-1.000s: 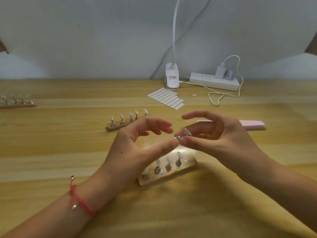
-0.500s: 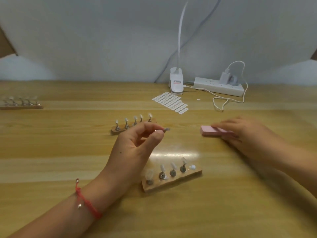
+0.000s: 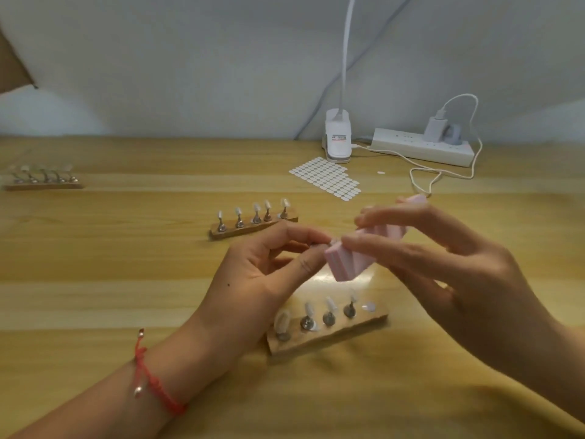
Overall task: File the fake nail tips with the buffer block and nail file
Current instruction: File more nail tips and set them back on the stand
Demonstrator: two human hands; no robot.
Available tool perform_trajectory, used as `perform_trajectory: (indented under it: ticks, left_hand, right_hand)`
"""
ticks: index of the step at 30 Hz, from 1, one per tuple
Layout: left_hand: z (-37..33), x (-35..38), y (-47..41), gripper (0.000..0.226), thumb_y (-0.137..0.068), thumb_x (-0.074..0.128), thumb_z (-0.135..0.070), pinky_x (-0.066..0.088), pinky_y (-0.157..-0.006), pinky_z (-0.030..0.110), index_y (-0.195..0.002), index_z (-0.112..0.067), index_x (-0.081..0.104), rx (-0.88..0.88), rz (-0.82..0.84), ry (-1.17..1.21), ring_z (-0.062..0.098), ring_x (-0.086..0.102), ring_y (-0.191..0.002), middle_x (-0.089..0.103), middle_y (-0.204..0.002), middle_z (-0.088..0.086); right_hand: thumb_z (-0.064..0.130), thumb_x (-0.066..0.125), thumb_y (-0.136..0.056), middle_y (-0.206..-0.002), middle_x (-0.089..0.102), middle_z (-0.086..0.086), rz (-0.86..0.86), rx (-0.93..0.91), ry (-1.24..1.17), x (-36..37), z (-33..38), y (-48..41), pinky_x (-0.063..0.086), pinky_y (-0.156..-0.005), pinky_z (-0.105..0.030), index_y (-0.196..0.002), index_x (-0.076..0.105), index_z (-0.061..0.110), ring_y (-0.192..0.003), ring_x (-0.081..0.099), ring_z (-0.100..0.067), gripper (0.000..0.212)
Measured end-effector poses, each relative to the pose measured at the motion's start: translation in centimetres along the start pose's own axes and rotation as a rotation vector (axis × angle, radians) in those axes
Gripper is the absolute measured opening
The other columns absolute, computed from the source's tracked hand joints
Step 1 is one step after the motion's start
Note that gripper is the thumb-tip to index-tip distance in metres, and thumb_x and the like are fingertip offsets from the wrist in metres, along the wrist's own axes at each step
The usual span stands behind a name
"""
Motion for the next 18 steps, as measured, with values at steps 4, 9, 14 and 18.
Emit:
perform_trajectory:
  ticks: [4, 9, 14, 18]
  left_hand:
    - [-0.2, 0.5, 0.1, 0.016, -0.074, 0.073, -0.025, 0.051, -0.078, 0.022, -0.088, -0.018, 0.075, 0.054, 0.053, -0.04, 0.017, 0.066, -0.091, 0.072, -0.09, 0.0]
    - [-0.2, 0.4, 0.0, 0.013, -0.072, 0.075, -0.023, 0.051, -0.081, 0.033, -0.085, -0.021, 0.076, 0.068, 0.044, -0.057, 0.017, 0.065, -0.089, 0.07, -0.089, -0.002]
    - [-0.5, 0.8, 0.0, 0.024, -0.071, 0.066, -0.035, 0.047, -0.082, 0.046, -0.088, -0.022, 0.076, 0.112, 0.052, -0.1, 0.027, 0.063, -0.088, 0.069, -0.089, -0.001]
    - [-0.5, 0.5, -0.2, 0.022, -0.071, 0.066, -0.039, 0.047, -0.079, 0.033, -0.087, -0.027, 0.076, 0.112, 0.039, -0.135, 0.018, 0.061, -0.084, 0.068, -0.088, -0.004]
  right_hand:
    - [0.004, 0.061, -0.091, -0.121, 0.06, -0.003, -0.048, -0.029, -0.042, 0.4, 0.1, 0.7, 0.049, -0.103, -0.037, -0.126, 0.056, 0.028, -0.118, 0.059, -0.016, 0.043]
    - [-0.008, 0.063, -0.09, -0.115, 0.062, -0.011, -0.077, -0.003, -0.073, 0.3, -0.5, 0.6, 0.05, -0.099, -0.039, -0.118, 0.062, 0.026, -0.112, 0.062, -0.024, 0.044]
    - [-0.006, 0.058, -0.092, -0.113, 0.062, -0.013, -0.038, -0.077, -0.141, 1.1, 1.2, 1.0, 0.045, -0.104, -0.047, -0.113, 0.066, 0.022, -0.113, 0.062, -0.027, 0.035]
    - [-0.013, 0.063, -0.088, -0.112, 0.062, -0.013, -0.086, 0.058, -0.12, 0.6, -0.4, 0.8, 0.047, -0.101, -0.03, -0.115, 0.063, 0.018, -0.109, 0.062, -0.021, 0.041]
Point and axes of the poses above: each hand's wrist, its own y-axis away from the middle knuckle, its own x-axis out of the palm, z = x × y, the point moved 7 cm from there along -y, towards the middle knuckle
